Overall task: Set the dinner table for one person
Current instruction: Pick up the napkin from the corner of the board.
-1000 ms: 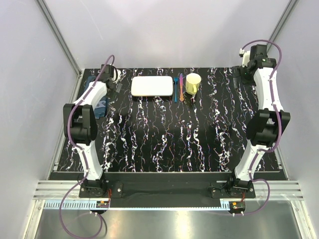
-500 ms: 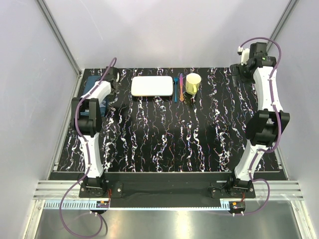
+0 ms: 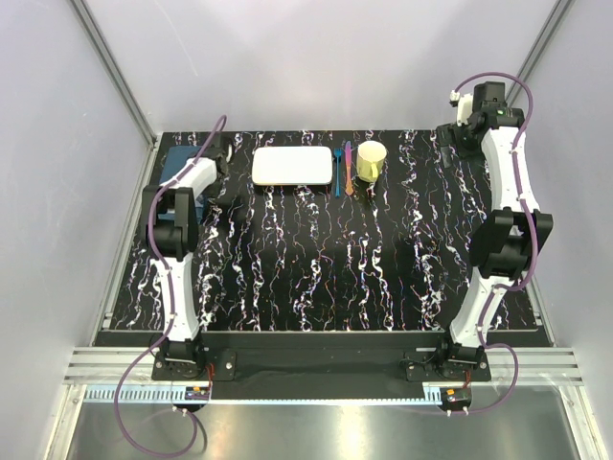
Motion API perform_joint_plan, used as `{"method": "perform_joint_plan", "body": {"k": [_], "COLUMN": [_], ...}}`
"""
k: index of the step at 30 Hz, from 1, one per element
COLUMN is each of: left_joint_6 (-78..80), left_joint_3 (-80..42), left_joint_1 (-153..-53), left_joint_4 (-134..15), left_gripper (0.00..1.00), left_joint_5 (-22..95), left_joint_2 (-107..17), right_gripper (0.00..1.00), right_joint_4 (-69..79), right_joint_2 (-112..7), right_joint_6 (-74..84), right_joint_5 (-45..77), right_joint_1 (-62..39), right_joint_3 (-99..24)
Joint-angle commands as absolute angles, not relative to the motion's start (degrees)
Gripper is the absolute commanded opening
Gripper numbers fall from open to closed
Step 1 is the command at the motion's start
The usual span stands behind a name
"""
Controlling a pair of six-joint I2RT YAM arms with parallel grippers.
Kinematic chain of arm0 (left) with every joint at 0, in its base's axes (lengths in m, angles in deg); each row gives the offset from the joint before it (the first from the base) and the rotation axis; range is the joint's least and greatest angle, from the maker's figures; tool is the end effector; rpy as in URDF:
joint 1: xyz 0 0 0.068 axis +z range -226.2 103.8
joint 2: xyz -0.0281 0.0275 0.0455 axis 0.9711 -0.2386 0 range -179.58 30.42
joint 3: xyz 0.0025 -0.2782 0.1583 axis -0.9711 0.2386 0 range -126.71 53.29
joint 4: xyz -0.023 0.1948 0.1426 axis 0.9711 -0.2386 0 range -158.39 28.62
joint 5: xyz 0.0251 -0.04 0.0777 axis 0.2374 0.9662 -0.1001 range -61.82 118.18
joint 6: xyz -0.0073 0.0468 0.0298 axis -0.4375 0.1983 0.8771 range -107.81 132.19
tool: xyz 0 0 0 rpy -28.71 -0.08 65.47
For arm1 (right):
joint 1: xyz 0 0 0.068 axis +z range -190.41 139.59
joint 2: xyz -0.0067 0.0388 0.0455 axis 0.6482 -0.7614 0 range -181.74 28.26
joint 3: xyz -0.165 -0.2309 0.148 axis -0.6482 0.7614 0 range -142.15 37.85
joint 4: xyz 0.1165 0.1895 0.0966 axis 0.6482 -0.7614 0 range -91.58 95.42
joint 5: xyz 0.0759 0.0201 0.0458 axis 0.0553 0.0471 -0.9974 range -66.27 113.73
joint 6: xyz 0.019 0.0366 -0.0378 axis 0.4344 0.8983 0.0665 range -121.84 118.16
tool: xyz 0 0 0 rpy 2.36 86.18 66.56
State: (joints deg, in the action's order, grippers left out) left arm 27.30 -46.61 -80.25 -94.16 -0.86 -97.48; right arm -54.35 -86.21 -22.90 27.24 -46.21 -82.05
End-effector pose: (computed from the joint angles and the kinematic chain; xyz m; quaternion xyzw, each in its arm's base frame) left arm 0.4913 -0.0161 0.2136 0.0936 0.9342 0.2650 0.2197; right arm 0.4307 -0.0462 0.3876 -0.1171 0.9443 -0.0994 0.2909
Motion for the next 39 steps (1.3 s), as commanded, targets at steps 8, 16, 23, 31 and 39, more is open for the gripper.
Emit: {"method": "perform_joint_plan", "body": {"k": [8, 16, 23, 31, 39], "left_joint_6": [25.64, 25.02, 25.02, 26.78, 29.33], "left_joint_3": [-49.1, -48.67, -48.31, -53.66, -63.77], "left_joint_1": [-80.33, -80.94, -80.94, -80.94, -80.94], "left_joint_4": [-94.17, -94.61, -94.7, -98.2, -105.59], "left_gripper": [0.62, 0.42, 0.0, 0.0, 0.0], "left_joint_5": [-2.06, -2.5, -2.59, -3.64, -3.46], "left_joint_2": [-98.78, -99.66, -98.52, -93.25, -87.27], "right_gripper": [1.0, 1.0, 1.0, 1.0, 1.0], "right_joint_4": [-54.35, -54.26, -54.35, -54.26, -54.08], "right_joint_2": [-86.26, -86.35, -85.99, -85.47, -85.12], "right_joint_6": [-23.72, -23.72, -23.81, -23.72, -23.55], "right_joint_5": [26.98, 27.16, 27.33, 26.89, 26.28], "right_joint_1": [-45.68, -45.51, -45.51, -45.33, -45.16], "right_joint_3": [-84.23, -84.14, -83.18, -81.42, -79.57]}}
